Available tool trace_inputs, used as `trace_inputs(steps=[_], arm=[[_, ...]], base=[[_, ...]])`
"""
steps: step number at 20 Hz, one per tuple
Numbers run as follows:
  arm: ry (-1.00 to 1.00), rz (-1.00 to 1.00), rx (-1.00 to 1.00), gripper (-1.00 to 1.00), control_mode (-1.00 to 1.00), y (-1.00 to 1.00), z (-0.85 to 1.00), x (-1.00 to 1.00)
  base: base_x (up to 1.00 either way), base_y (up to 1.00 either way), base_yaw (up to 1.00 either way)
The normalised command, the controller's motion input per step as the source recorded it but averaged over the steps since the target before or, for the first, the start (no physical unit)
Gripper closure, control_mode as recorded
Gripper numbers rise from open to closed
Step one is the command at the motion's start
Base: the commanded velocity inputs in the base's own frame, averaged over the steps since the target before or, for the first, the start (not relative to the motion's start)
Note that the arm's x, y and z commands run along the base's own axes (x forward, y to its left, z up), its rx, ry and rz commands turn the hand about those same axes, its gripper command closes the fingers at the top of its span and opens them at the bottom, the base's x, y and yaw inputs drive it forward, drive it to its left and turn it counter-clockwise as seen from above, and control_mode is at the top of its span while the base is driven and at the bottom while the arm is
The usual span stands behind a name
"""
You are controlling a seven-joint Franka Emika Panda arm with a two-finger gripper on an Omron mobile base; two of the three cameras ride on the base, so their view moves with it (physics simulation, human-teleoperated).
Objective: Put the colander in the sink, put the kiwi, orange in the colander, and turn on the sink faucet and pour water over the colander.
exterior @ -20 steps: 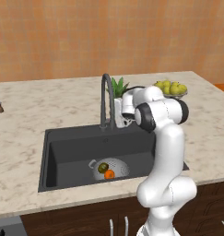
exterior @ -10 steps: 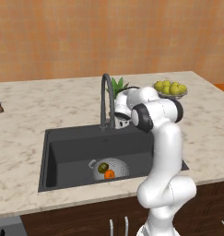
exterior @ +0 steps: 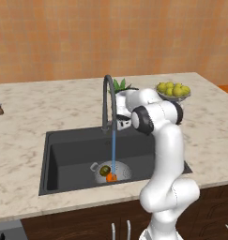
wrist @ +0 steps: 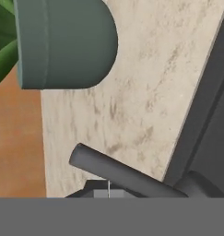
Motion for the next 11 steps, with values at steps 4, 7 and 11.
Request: trace_inputs(steps=[4,7,11], arm=[[0.07,-0.13,0.14,1.00,-1.00,-0.24,-0.08,0.08],[0.02,-0.08,0.13,1.00,-1.00,-0.32,-0.01,-0.02],[0.00,-0.01,0.10,1.00,-1.00,-0.33,0.00,-0.38]], base=[[0.00,0.00,0.00],[0.00,0.00,0.00],[0.00,0.00,0.00]])
